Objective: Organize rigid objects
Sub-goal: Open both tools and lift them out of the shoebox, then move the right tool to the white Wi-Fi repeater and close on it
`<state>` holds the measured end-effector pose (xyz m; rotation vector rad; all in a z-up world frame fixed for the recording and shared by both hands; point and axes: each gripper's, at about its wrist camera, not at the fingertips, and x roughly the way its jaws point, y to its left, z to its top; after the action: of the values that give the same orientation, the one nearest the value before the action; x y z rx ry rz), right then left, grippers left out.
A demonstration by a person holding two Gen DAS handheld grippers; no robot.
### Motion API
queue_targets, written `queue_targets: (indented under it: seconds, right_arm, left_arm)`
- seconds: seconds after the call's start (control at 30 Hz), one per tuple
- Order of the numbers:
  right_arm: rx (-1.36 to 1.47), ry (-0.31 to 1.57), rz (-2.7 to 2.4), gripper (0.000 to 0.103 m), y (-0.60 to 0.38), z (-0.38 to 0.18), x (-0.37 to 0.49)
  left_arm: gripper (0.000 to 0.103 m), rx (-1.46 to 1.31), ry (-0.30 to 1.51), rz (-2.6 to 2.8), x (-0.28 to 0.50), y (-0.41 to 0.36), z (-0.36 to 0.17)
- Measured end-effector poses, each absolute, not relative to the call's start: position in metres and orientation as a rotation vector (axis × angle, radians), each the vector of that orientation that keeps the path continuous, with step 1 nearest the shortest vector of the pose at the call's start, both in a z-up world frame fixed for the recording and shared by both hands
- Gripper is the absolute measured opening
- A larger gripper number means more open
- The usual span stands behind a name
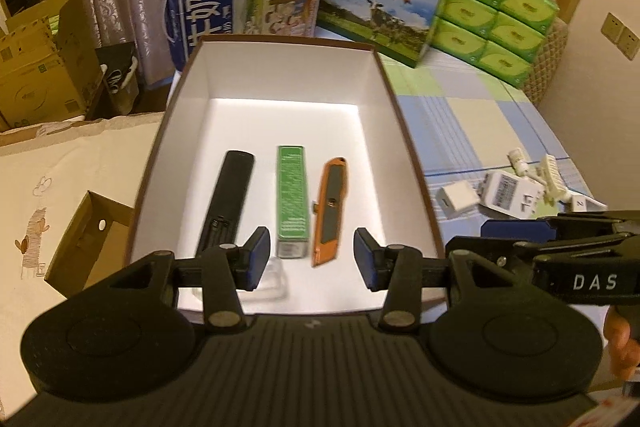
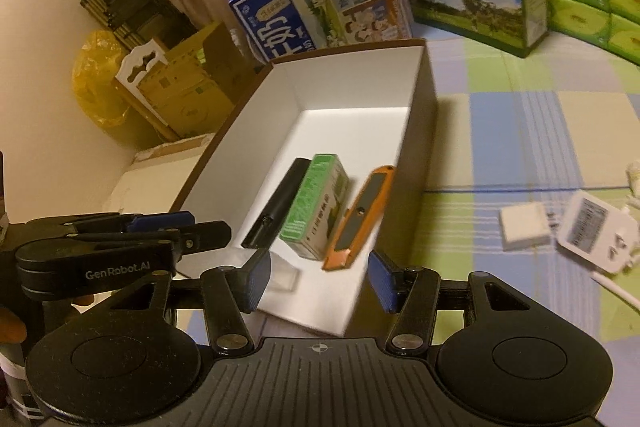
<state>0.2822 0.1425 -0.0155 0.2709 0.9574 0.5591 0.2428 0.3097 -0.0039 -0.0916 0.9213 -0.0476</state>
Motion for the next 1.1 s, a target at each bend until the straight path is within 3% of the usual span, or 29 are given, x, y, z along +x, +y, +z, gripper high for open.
queue_targets:
  seconds: [1.1]
  right_arm:
    - [0.318,0.989,0.457,0.051,-0.034,-0.02,0.25]
  left_arm:
    - [0.041,-0.087,0.966,-0.12,0.212,0.143,-0.009]
